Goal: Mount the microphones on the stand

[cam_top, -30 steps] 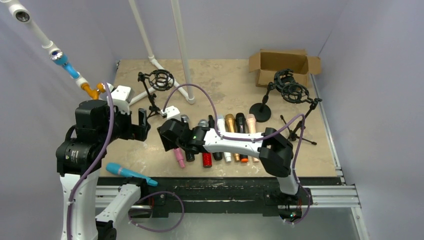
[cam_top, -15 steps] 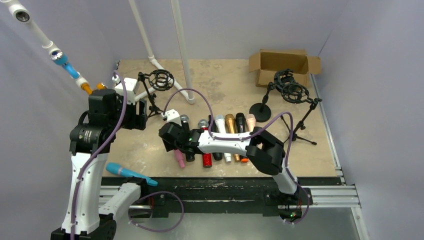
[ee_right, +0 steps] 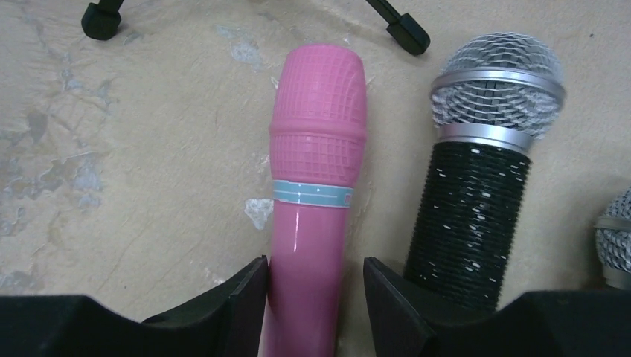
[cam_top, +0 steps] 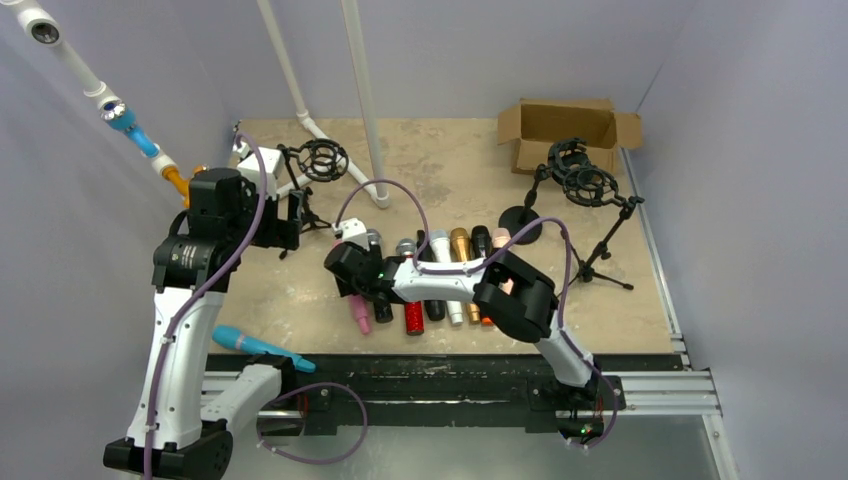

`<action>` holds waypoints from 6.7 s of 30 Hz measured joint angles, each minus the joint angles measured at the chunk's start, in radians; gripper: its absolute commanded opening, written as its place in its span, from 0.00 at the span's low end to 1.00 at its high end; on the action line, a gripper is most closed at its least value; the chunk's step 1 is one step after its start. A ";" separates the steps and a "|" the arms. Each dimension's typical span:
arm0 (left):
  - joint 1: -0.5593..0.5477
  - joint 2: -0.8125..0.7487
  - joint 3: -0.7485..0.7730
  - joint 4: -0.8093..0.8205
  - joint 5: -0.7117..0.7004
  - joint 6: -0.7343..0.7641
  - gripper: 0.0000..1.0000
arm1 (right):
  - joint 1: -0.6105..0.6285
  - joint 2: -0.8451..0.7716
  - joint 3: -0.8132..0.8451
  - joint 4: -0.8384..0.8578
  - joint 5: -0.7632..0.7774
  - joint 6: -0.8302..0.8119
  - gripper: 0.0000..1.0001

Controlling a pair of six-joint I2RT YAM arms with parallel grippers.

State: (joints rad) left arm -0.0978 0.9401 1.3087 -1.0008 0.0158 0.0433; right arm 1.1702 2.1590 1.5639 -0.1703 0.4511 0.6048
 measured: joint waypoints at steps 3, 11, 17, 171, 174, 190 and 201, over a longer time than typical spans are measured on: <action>0.000 0.005 0.000 0.009 -0.003 0.002 0.89 | -0.001 0.035 0.018 0.002 -0.002 -0.003 0.49; 0.000 0.036 -0.020 0.045 -0.024 0.006 0.87 | -0.005 0.056 0.018 0.018 -0.002 0.004 0.28; 0.000 0.091 -0.047 0.090 -0.025 0.024 0.89 | -0.012 -0.048 -0.132 0.032 0.003 0.023 0.18; 0.270 -0.193 -0.684 0.555 0.890 0.285 1.00 | 0.105 -0.730 -0.410 1.186 0.005 -0.748 0.00; 0.274 -0.198 -0.594 0.415 0.898 0.352 1.00 | 0.104 -0.795 -0.365 1.059 0.012 -0.725 0.00; 0.314 -0.202 -0.026 -0.472 0.907 1.010 1.00 | 0.104 -0.836 -0.180 0.558 0.004 -0.657 0.00; 0.314 -0.253 -0.023 -0.254 1.240 0.522 1.00 | 0.104 -0.827 -0.190 0.644 -0.034 -0.626 0.00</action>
State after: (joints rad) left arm 0.2161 0.6872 1.2854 -1.2552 1.2556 0.5655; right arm 1.2743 1.3319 1.3743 0.4740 0.4171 -0.0208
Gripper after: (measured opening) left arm 0.998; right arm 0.408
